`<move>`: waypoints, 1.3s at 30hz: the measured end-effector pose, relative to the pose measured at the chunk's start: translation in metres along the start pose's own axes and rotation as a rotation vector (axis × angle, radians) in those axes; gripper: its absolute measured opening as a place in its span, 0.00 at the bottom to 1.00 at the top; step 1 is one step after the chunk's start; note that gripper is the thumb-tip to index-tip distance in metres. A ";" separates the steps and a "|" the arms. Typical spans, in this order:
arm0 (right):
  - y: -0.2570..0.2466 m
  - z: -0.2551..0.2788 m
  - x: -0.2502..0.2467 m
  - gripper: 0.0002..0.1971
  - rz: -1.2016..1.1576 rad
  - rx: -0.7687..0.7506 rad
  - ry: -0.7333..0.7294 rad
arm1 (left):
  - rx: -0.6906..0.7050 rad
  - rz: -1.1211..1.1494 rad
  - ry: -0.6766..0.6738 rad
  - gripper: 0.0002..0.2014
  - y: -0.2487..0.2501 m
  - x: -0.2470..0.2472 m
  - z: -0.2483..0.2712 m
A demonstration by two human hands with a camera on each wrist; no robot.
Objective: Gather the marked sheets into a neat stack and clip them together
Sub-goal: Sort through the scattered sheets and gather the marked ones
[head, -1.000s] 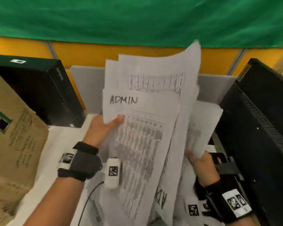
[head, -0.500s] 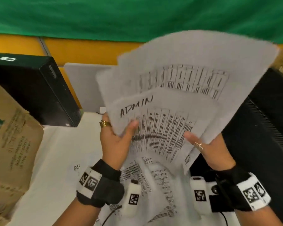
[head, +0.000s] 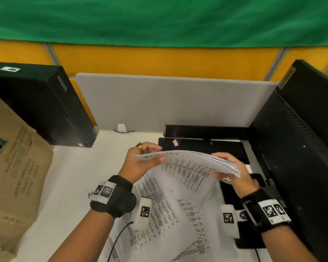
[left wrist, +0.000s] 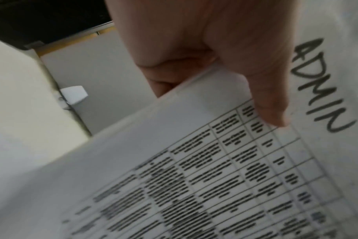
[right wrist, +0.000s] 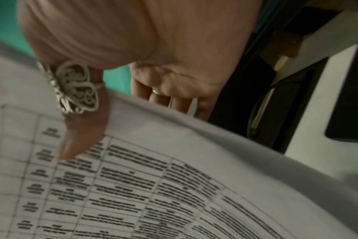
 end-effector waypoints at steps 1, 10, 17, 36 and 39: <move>0.001 -0.003 0.001 0.14 0.005 0.005 0.029 | -0.013 -0.018 -0.008 0.10 -0.002 0.003 -0.004; -0.046 0.003 -0.007 0.21 -0.077 -0.226 0.321 | 0.183 0.115 0.262 0.10 0.055 0.015 0.007; 0.035 0.016 0.013 0.23 -0.068 0.134 0.375 | -0.149 0.050 0.246 0.15 -0.045 0.023 0.025; 0.050 0.010 -0.020 0.10 0.509 0.378 0.382 | -1.192 -0.652 0.526 0.74 -0.189 -0.100 0.135; 0.065 0.016 -0.020 0.10 0.514 0.445 0.365 | -1.183 -0.681 0.568 0.75 -0.185 -0.114 0.138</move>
Point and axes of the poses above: each hand's wrist, its own z-axis away from the middle knuckle, its own x-axis out of the palm, y = z × x, the point moved 8 cm from there along -z, towards the middle knuckle, and after that the axes turned 7 degrees about z, right-handed, at the moved point
